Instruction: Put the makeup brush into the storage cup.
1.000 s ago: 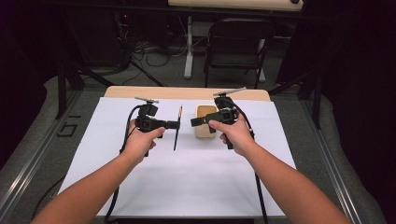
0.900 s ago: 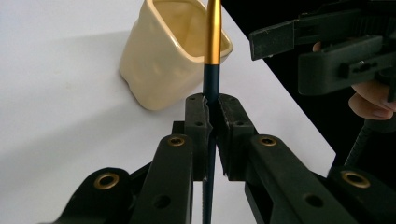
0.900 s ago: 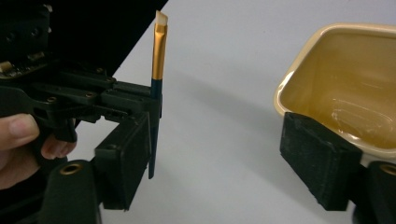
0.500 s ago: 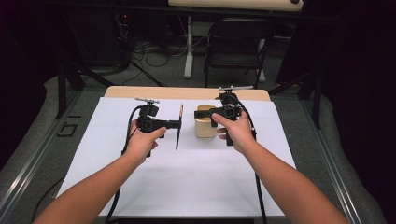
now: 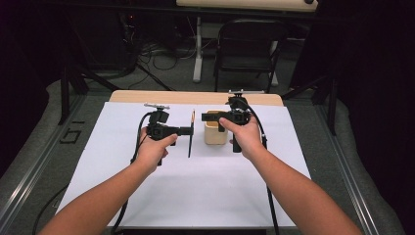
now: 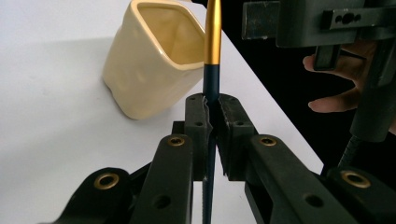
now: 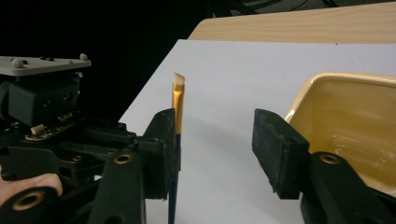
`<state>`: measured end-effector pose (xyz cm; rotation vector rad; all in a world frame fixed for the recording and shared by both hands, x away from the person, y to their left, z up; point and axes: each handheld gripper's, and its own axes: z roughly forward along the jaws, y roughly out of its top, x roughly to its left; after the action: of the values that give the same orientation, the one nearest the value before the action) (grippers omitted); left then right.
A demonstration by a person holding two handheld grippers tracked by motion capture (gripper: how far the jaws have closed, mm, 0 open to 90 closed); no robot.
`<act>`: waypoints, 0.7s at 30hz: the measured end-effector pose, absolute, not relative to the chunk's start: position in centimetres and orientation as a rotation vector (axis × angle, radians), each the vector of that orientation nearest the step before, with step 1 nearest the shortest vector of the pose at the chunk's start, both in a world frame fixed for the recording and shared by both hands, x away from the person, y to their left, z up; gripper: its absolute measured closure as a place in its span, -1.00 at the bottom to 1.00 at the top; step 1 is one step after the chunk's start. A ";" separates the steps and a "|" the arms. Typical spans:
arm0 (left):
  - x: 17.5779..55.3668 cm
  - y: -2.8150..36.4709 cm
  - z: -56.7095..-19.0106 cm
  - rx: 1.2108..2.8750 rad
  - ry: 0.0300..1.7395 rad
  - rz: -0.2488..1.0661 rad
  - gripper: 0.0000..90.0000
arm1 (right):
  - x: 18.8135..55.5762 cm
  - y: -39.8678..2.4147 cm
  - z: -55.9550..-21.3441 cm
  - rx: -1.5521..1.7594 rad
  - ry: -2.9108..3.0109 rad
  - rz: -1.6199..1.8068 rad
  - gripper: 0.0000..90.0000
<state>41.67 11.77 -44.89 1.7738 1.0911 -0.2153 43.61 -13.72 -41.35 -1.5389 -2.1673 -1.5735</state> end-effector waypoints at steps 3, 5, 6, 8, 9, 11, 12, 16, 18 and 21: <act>41.7 11.5 -45.0 1.776 1.090 -0.229 0.85 | 43.5 -13.4 -41.4 -1.512 -2.146 -1.577 0.23; 41.6 11.4 -45.0 1.777 1.086 -0.230 0.85 | 43.4 -13.1 -41.4 -1.502 -2.155 -1.581 0.26; 41.6 11.3 -45.0 1.777 1.086 -0.231 0.85 | 43.3 -13.0 -41.5 -1.500 -2.163 -1.577 0.28; 41.6 11.2 -45.1 1.773 1.084 -0.234 0.85 | 43.2 -12.8 -41.5 -1.501 -2.172 -1.576 0.34; 41.6 11.1 -45.1 1.773 1.083 -0.235 0.85 | 43.2 -12.8 -41.5 -1.496 -2.179 -1.569 0.37; 41.6 11.1 -45.1 1.771 1.081 -0.238 0.85 | 43.2 -12.7 -41.6 -1.499 -2.172 -1.570 0.39; 41.6 11.0 -45.1 1.773 1.079 -0.238 0.85 | 43.2 -12.7 -41.6 -1.500 -2.175 -1.568 0.41; 41.6 10.9 -45.1 1.775 1.078 -0.245 0.85 | 43.2 -12.6 -41.8 -1.512 -2.170 -1.555 0.46; 41.5 10.9 -45.2 1.776 1.078 -0.248 0.85 | 43.2 -12.6 -41.9 -1.508 -2.160 -1.556 0.47; 41.5 10.8 -45.2 1.778 1.071 -0.249 0.85 | 43.2 -12.5 -42.1 -1.508 -2.156 -1.558 0.48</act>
<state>41.51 10.84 -45.24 1.7782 1.0714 -0.2486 43.18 -12.47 -42.10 -1.5076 -2.1556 -1.5580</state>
